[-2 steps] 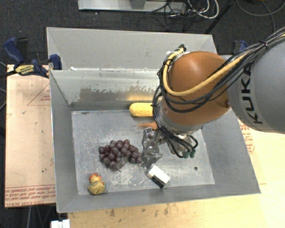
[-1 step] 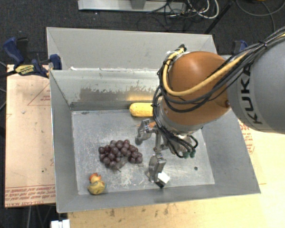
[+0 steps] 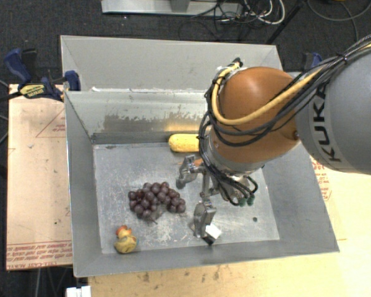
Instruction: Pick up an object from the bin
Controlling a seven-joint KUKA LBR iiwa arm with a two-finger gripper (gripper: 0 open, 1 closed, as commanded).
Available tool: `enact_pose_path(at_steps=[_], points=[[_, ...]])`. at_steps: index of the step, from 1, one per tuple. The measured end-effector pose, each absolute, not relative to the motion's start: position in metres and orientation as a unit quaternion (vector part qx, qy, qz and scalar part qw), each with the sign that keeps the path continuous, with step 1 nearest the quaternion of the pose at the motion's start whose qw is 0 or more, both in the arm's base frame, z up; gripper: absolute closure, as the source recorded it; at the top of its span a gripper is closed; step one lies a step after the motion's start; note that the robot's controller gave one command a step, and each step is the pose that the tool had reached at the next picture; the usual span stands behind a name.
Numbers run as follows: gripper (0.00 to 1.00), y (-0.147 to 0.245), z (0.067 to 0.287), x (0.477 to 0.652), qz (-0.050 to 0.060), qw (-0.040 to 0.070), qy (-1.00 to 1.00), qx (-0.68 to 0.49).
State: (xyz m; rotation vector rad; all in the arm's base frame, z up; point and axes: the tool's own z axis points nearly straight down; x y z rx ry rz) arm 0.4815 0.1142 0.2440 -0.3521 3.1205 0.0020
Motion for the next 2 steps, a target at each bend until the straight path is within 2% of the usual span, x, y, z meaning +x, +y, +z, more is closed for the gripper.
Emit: enact_pose_path(at_steps=[1, 2], points=[[0.00, 0.126, 0.190, 0.485, 0.001, 0.004, 0.993, -0.117], [0.00, 0.109, 0.133, 0.487, 0.001, 0.001, 0.981, -0.196]])
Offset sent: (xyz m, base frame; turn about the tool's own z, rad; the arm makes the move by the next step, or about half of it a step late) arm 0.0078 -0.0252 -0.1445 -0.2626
